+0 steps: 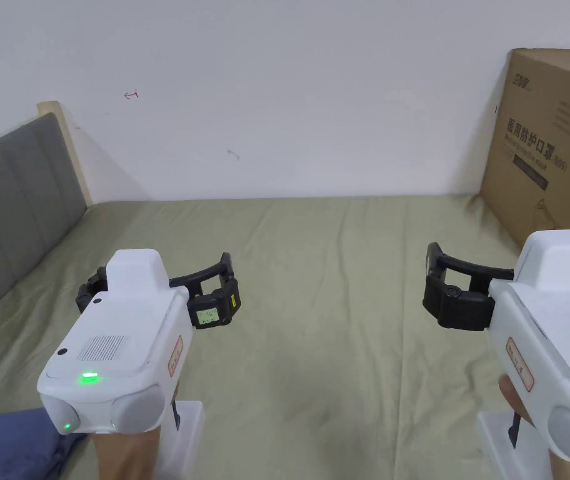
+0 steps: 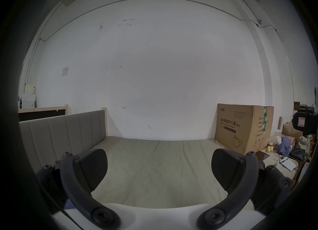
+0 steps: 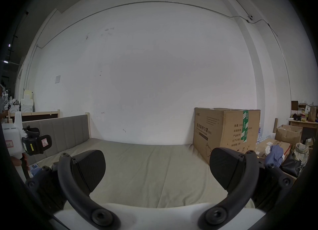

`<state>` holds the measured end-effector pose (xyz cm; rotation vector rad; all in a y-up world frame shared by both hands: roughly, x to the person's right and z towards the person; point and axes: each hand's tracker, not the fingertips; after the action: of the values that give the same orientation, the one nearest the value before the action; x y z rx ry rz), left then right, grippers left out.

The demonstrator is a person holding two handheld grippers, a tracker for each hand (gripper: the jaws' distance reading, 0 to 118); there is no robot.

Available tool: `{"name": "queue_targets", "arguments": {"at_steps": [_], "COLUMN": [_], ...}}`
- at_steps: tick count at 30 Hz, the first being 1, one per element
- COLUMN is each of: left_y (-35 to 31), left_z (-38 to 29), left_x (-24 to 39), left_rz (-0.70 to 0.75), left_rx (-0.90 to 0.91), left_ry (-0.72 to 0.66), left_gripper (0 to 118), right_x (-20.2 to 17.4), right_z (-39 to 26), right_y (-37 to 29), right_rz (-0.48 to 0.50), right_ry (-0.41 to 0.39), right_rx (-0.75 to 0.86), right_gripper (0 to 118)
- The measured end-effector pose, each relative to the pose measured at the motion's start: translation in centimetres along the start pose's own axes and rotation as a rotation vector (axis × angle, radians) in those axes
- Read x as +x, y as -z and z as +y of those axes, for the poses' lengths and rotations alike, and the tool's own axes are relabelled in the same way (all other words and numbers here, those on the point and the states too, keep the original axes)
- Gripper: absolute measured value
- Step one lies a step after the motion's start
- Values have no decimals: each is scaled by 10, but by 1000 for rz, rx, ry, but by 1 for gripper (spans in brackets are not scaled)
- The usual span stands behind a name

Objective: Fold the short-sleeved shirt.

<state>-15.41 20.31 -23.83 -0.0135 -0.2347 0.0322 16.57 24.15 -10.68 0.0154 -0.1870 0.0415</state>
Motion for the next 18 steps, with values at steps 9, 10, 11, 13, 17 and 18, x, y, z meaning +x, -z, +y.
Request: {"name": "queue_targets", "arguments": {"at_steps": [9, 10, 11, 13, 17, 18], "left_y": [0, 0, -1, -2, -2, -2], "left_z": [1, 1, 3, 4, 3, 3], "left_x": [2, 3, 4, 4, 3, 4], "left_rz": [9, 12, 12, 11, 11, 12], "left_rx": [13, 13, 15, 18, 23, 22], "left_ry": [13, 14, 14, 13, 8, 8], "left_gripper": [118, 118, 118, 118, 118, 118], "right_x": [0, 0, 0, 0, 0, 0], "right_z": [0, 0, 0, 0, 1, 1], "right_y": [0, 0, 0, 0, 0, 0], "right_rz": [0, 0, 1, 5, 3, 3], "right_ry": [7, 4, 2, 3, 3, 4], "right_rx": [-3, -5, -5, -5, -6, -5], "right_gripper": [118, 118, 118, 118, 118, 118]}}
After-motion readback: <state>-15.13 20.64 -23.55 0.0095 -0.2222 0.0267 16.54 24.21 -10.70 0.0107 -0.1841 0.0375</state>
